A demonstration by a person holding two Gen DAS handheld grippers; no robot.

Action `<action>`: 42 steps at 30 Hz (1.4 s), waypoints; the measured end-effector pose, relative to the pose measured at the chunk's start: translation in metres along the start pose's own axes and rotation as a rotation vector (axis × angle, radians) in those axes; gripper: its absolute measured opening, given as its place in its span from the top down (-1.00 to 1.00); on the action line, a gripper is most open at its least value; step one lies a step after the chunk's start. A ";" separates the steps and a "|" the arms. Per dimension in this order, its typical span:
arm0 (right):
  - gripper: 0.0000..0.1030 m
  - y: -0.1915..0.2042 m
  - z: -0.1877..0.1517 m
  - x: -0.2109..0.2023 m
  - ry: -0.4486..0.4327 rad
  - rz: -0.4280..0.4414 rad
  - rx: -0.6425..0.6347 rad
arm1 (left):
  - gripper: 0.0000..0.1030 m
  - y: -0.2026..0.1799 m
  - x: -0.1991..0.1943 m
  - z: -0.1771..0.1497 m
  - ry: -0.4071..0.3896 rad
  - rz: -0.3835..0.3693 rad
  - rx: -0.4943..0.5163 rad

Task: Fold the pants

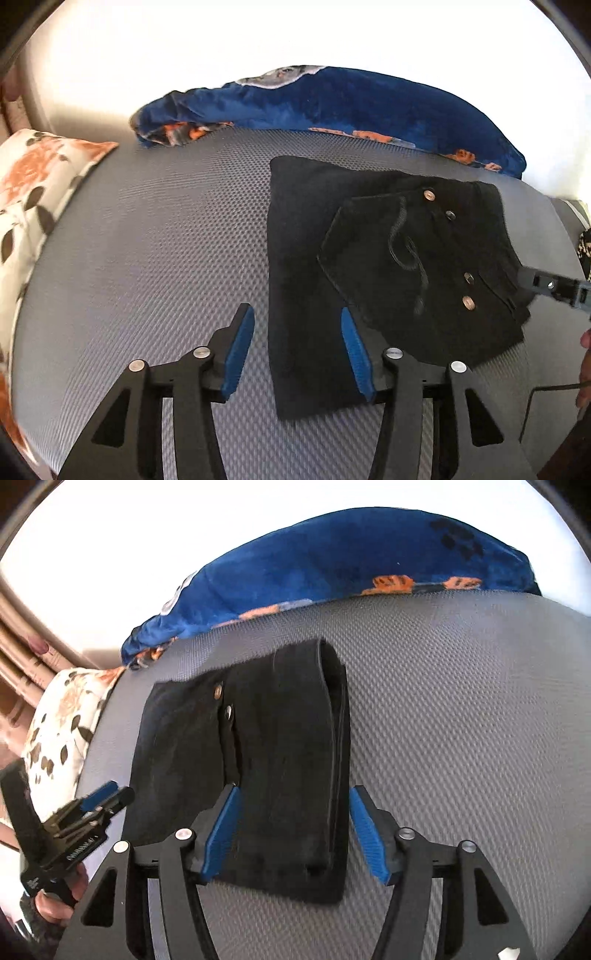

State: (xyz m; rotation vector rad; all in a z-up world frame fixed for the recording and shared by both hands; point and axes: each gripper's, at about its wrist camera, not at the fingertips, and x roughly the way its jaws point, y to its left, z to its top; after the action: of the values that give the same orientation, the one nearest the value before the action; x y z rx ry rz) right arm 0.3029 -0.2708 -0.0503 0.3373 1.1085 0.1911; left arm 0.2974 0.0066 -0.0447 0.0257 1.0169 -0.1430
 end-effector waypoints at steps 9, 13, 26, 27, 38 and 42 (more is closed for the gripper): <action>-0.34 -0.004 -0.032 0.011 0.031 -0.041 0.000 | -0.17 -0.013 -0.065 -0.040 -0.051 0.066 0.004; -0.35 0.008 -0.036 -0.001 -0.003 -0.094 -0.056 | -0.31 -0.022 -0.093 -0.056 -0.103 0.112 -0.006; -0.92 0.074 -0.093 -0.076 -0.189 -0.190 -0.179 | -0.55 -0.038 -0.122 -0.086 -0.151 0.181 -0.042; -0.94 0.079 -0.097 -0.079 -0.203 -0.206 -0.196 | -0.56 -0.040 -0.122 -0.088 -0.152 0.183 -0.036; -0.97 0.093 -0.121 -0.078 -0.206 -0.267 -0.243 | -0.57 -0.040 -0.113 -0.102 -0.102 0.181 -0.056; -0.97 0.094 -0.125 -0.072 -0.184 -0.272 -0.248 | -0.57 -0.039 -0.110 -0.102 -0.094 0.191 -0.053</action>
State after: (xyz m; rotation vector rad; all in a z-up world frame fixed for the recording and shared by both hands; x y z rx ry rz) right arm 0.1607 -0.1848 -0.0057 -0.0183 0.9255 0.0534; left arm 0.1493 -0.0118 -0.0033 0.0674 0.9188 0.0568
